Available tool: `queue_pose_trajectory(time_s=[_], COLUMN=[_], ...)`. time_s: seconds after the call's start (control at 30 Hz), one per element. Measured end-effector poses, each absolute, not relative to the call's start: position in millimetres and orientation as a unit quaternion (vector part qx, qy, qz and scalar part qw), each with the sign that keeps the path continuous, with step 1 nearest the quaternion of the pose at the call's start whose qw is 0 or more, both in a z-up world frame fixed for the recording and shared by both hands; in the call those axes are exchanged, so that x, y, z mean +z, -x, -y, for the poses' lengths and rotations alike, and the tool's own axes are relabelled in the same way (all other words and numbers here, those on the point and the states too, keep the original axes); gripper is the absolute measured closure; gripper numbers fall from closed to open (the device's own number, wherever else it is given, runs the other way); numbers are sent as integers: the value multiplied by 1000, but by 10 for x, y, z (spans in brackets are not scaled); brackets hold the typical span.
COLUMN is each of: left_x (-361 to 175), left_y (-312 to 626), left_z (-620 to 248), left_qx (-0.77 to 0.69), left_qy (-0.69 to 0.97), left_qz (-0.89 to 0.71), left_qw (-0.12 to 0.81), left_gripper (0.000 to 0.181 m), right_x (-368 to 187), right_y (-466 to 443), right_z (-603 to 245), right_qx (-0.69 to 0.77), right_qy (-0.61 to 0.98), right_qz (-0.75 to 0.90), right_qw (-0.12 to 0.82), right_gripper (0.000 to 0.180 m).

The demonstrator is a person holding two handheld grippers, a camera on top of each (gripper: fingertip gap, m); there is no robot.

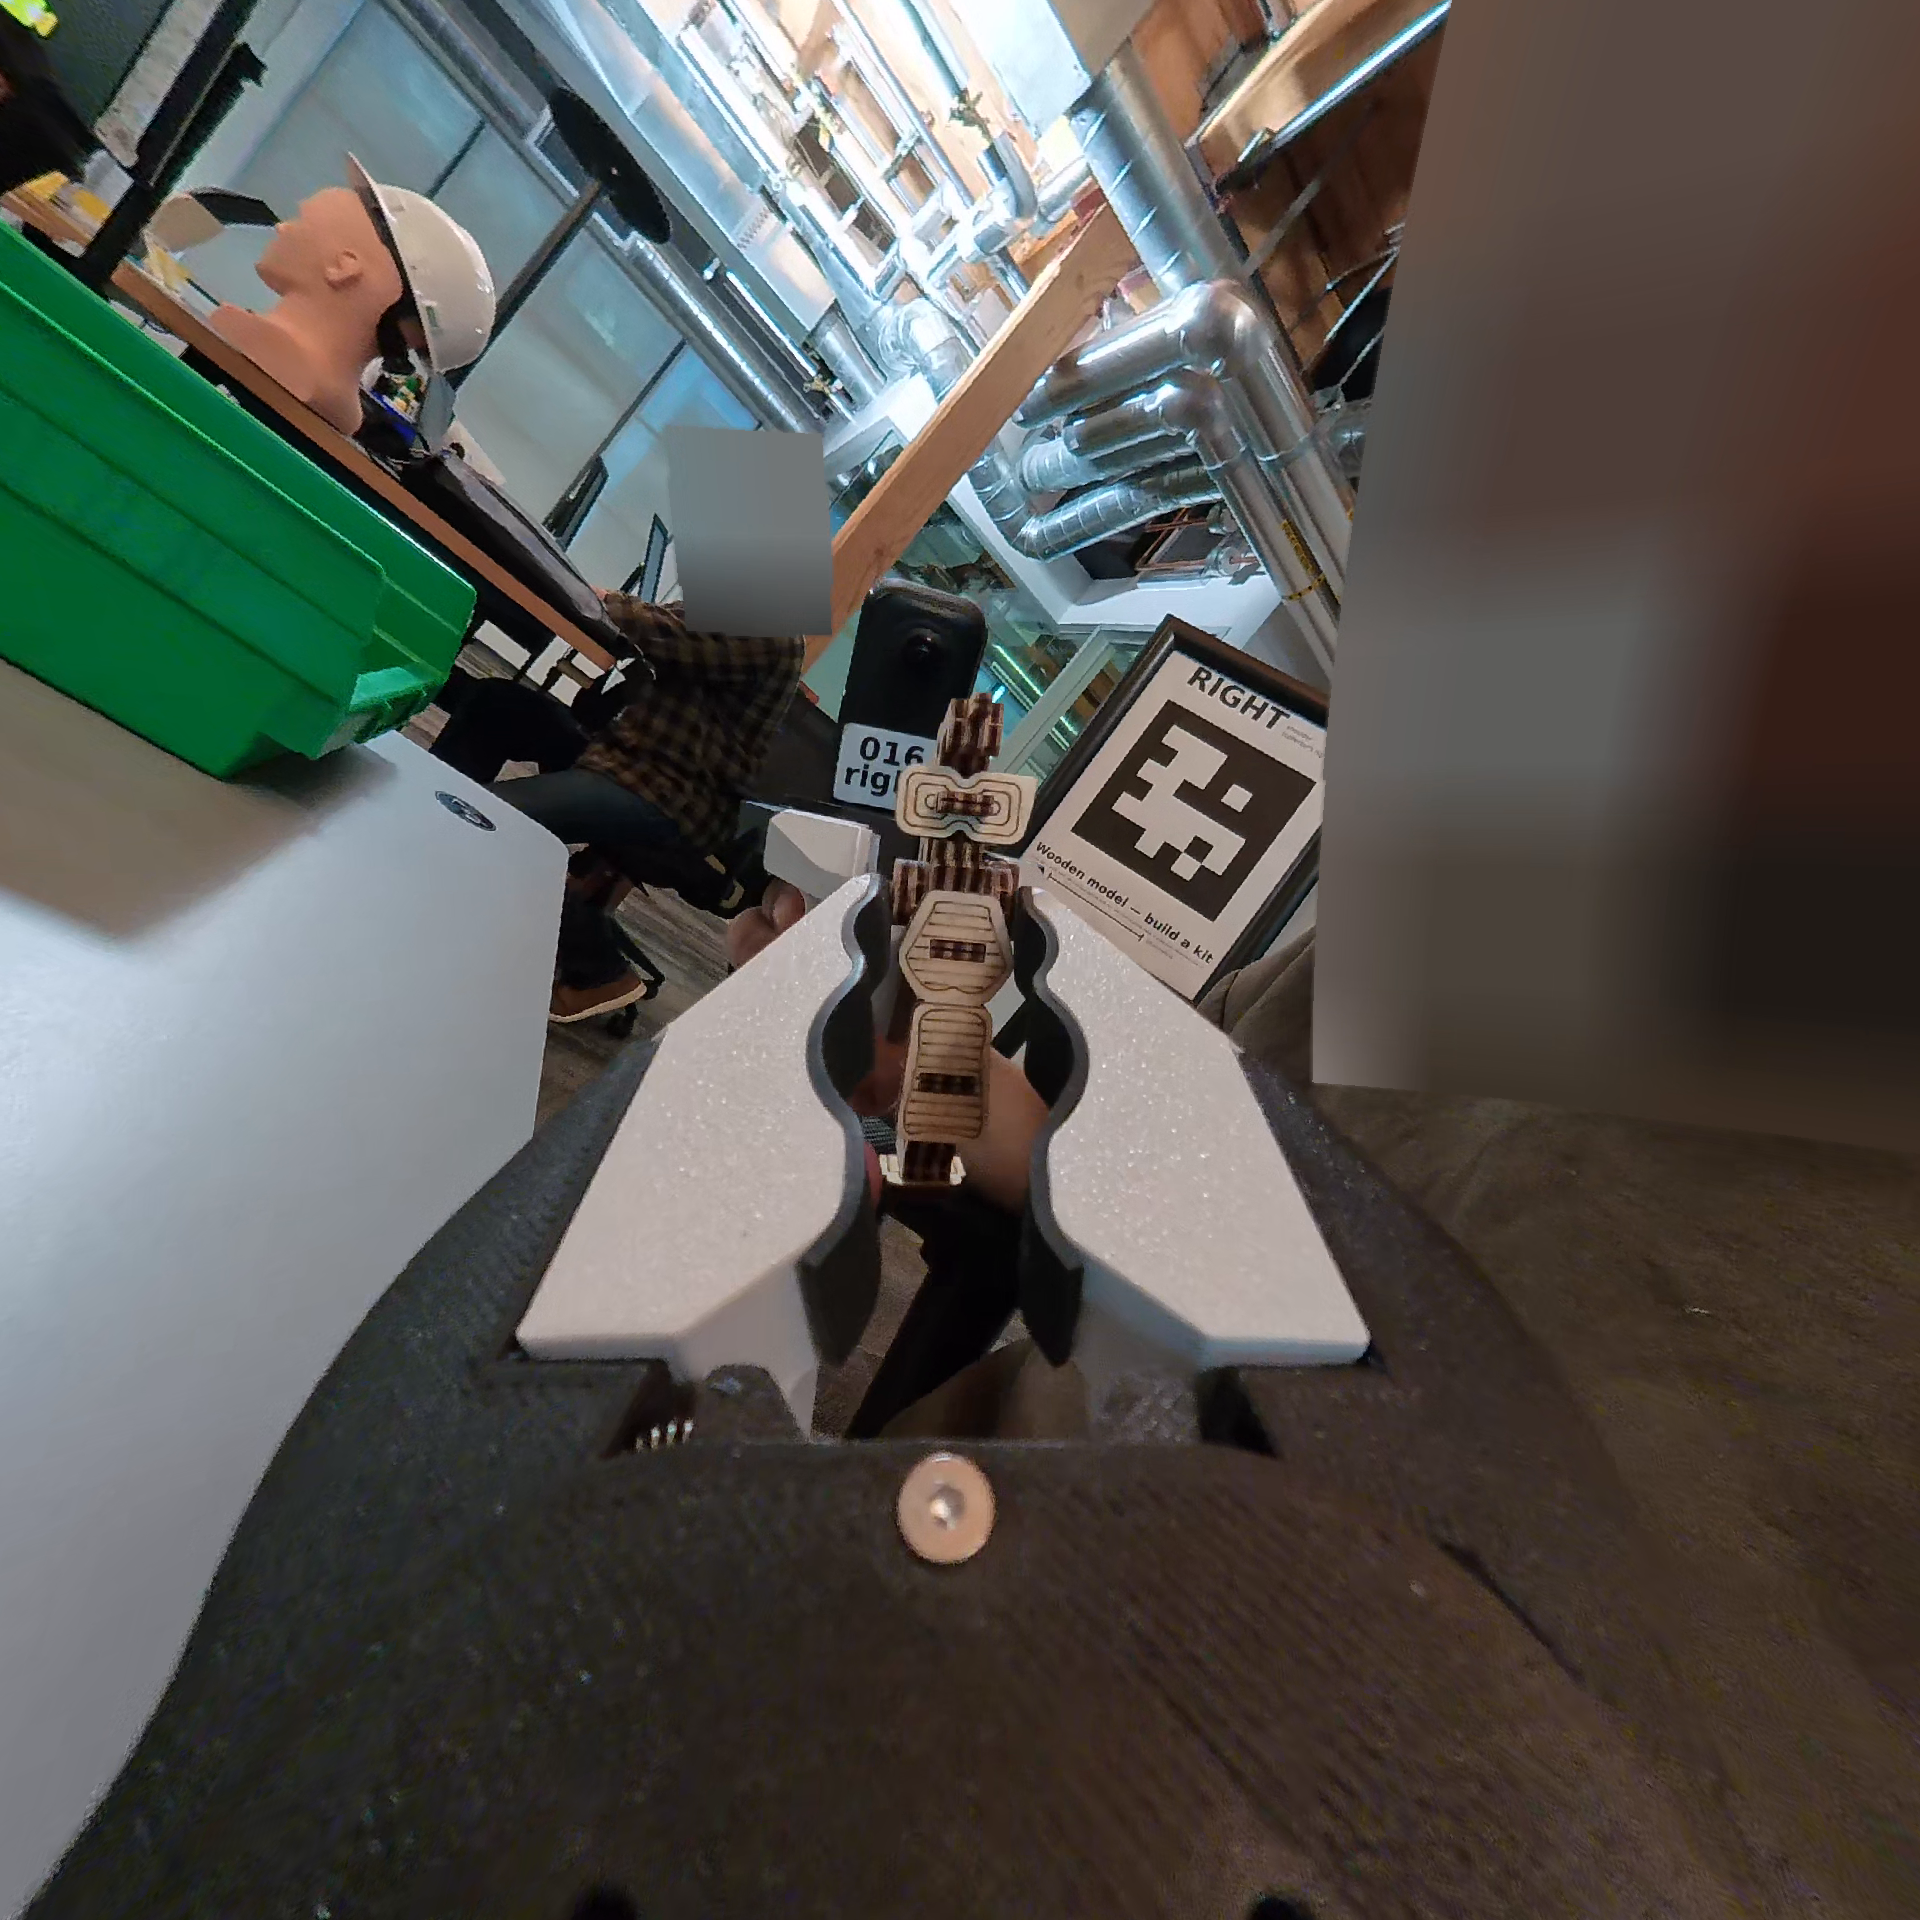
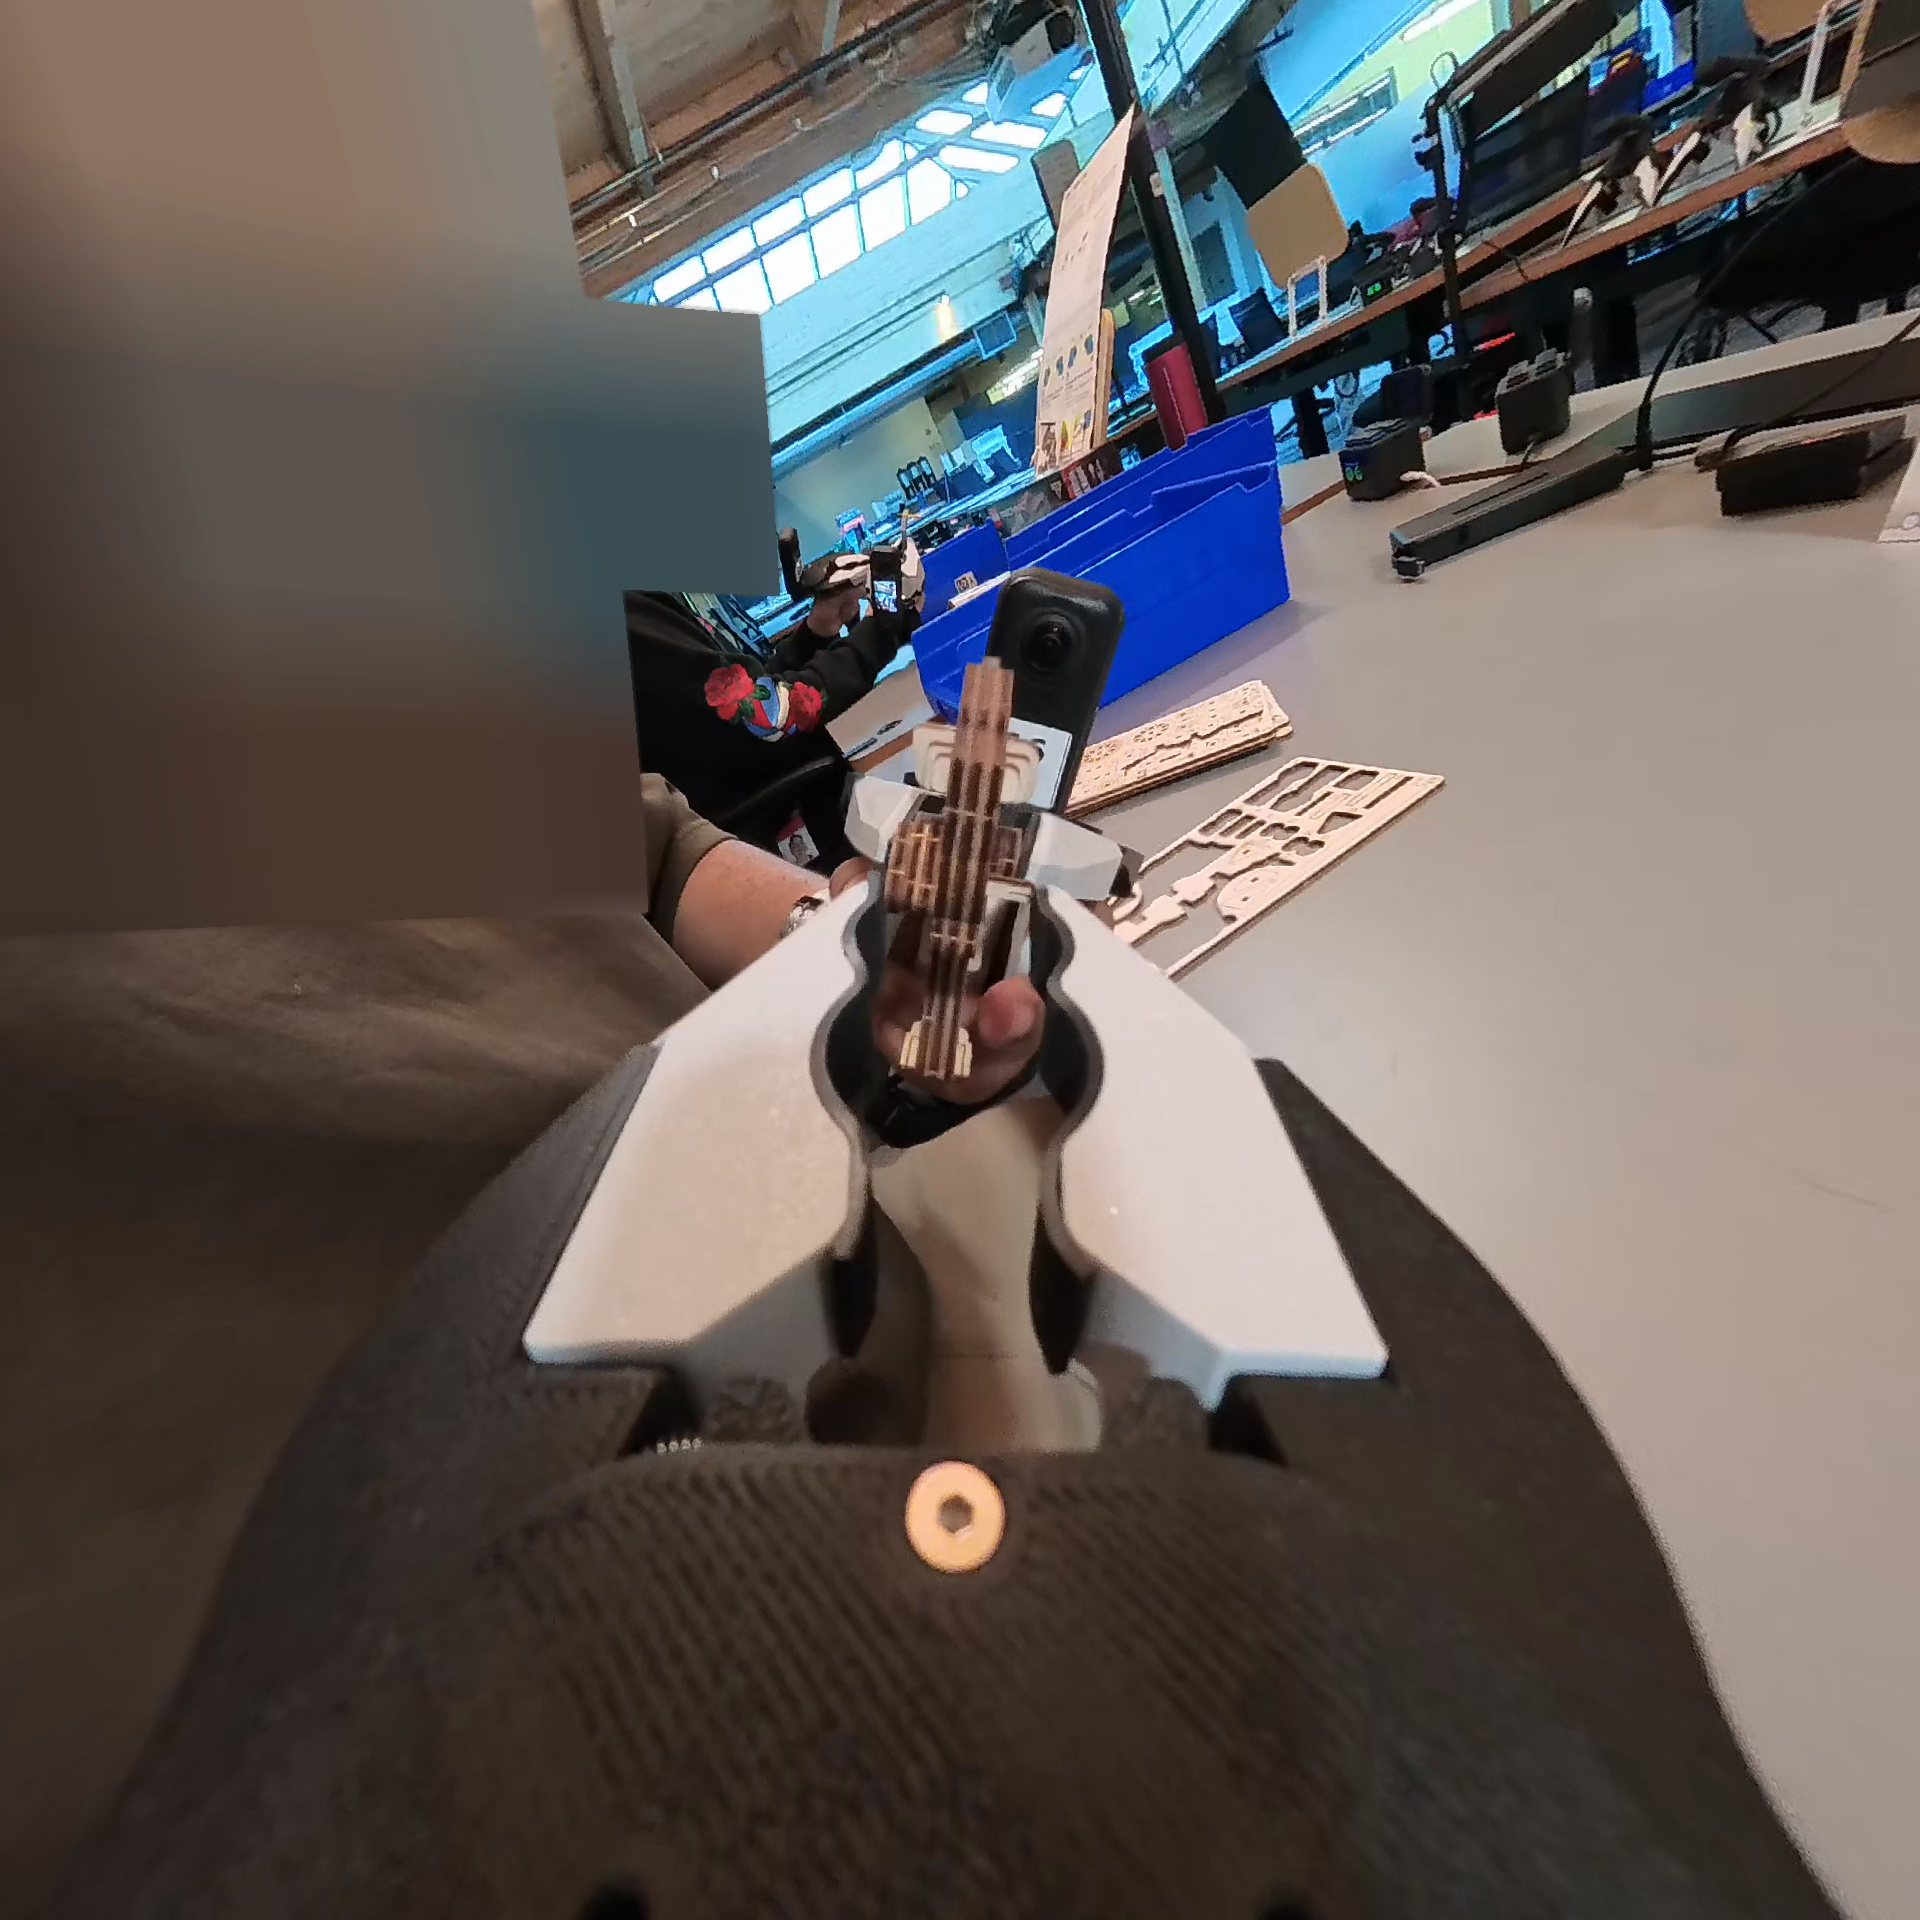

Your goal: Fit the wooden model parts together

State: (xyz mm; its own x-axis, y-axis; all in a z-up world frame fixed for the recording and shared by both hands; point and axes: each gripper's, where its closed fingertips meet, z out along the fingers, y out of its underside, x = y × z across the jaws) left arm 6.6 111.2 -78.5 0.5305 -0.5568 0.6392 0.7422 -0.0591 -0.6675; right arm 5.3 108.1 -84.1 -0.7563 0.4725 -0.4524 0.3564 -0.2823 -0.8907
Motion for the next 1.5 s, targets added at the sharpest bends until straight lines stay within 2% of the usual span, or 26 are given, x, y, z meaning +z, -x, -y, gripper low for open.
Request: queue_pose_trajectory(time_s=[0.63,0.67,0.73,0.8,1.0,1.1,1.27,1.5], left_x=[-768,-741,-675,-681,-713,-719,-725,-755], left_y=[-89,-86,-67,-36,-27,-73,-94,-123], left_z=[-1092,-1072,-1028,-1022,-1024,-1017,-1014,-1015], left_qx=[-454,-443,-424,-399,-363,-358,-358,-360], left_qy=[560,560,558,571,586,588,588,591], left_qz=[59,48,31,23,3,-12,-18,-27], left_qw=[691,698,713,718,725,725,725,721], left_gripper=[161,161,162,161,162,162,162,162], right_x=[-847,-840,-851,-831,-756,-818,-835,-803], right_y=[-66,-61,-38,-37,-73,-66,-122,-153], right_z=[-1075,-1073,-1105,-1160,-1189,-1140,-1058,-1044], right_qx=[721,723,716,717,728,713,711,727], right_qy=[334,330,330,325,312,314,296,292], right_qz=[606,605,610,610,602,618,631,618], right_qw=[44,53,78,94,99,104,90,62], right_gripper=[153,151,134,128,139,139,161,154])
